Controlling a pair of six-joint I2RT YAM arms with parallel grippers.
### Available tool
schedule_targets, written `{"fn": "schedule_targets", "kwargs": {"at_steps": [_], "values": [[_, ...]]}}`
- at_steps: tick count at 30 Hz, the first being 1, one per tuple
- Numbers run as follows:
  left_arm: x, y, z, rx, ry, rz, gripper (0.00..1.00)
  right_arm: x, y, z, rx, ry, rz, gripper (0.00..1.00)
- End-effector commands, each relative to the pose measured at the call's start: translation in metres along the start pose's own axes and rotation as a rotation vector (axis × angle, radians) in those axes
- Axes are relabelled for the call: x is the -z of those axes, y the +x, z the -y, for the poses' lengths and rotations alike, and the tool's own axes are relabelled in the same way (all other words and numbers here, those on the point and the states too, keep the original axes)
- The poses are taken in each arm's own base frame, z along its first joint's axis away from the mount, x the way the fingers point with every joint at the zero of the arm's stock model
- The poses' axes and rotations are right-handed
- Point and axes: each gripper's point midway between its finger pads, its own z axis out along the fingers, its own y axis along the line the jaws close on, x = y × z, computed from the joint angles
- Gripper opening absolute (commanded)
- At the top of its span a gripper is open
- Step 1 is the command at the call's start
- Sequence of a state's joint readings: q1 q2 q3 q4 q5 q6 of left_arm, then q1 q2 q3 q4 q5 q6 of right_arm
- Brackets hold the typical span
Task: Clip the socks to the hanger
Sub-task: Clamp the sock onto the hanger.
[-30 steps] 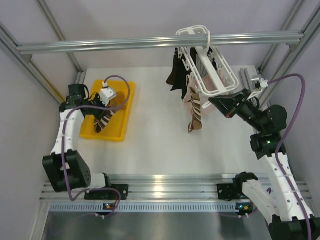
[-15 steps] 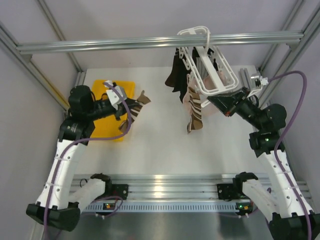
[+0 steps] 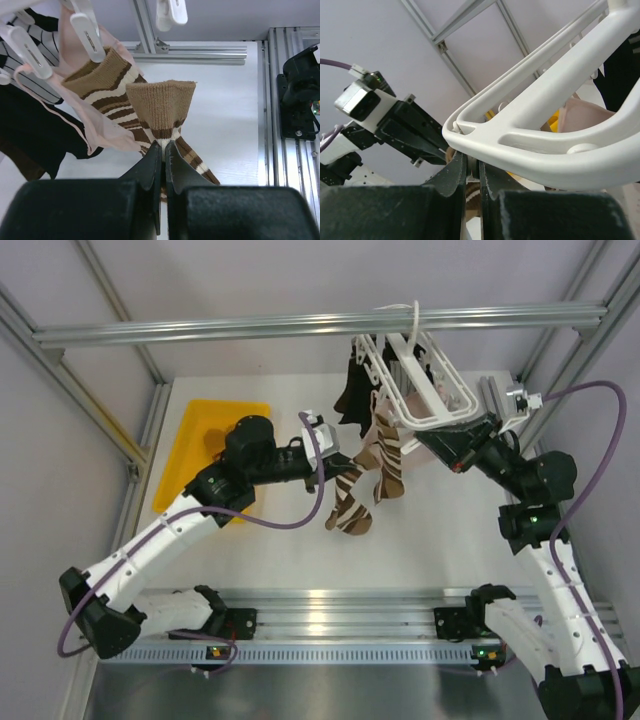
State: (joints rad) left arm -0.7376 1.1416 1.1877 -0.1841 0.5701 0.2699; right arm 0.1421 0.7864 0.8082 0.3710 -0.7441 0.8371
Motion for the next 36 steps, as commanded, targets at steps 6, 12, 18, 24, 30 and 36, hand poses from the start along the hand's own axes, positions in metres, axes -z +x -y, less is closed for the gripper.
{"fn": "schedule_targets", "kwargs": {"at_steps": [6,12,18,24,30,36], "values": [[-0.027,-0.03,-0.009,0.07,0.002,0.113,0.0,0.0,-0.012,-0.016,0.065,-0.052,0.043,0.0],[-0.036,-0.038,-0.01,0.104,0.009,0.149,0.0,0.0,-0.011,-0.014,0.068,-0.052,0.041,0.0],[-0.042,-0.041,-0.003,0.121,0.034,0.161,0.0,-0.001,-0.01,-0.016,0.078,-0.065,0.029,0.0],[-0.049,-0.047,-0.002,0.128,0.047,0.167,0.0,0.0,-0.007,-0.017,0.08,-0.07,0.021,0.0],[-0.054,-0.047,-0.003,0.126,0.05,0.164,0.0,0.001,-0.008,-0.019,0.084,-0.079,0.019,0.0],[-0.056,-0.053,-0.002,0.119,0.057,0.175,0.0,0.001,-0.006,-0.018,0.088,-0.077,0.013,0.0]]}}
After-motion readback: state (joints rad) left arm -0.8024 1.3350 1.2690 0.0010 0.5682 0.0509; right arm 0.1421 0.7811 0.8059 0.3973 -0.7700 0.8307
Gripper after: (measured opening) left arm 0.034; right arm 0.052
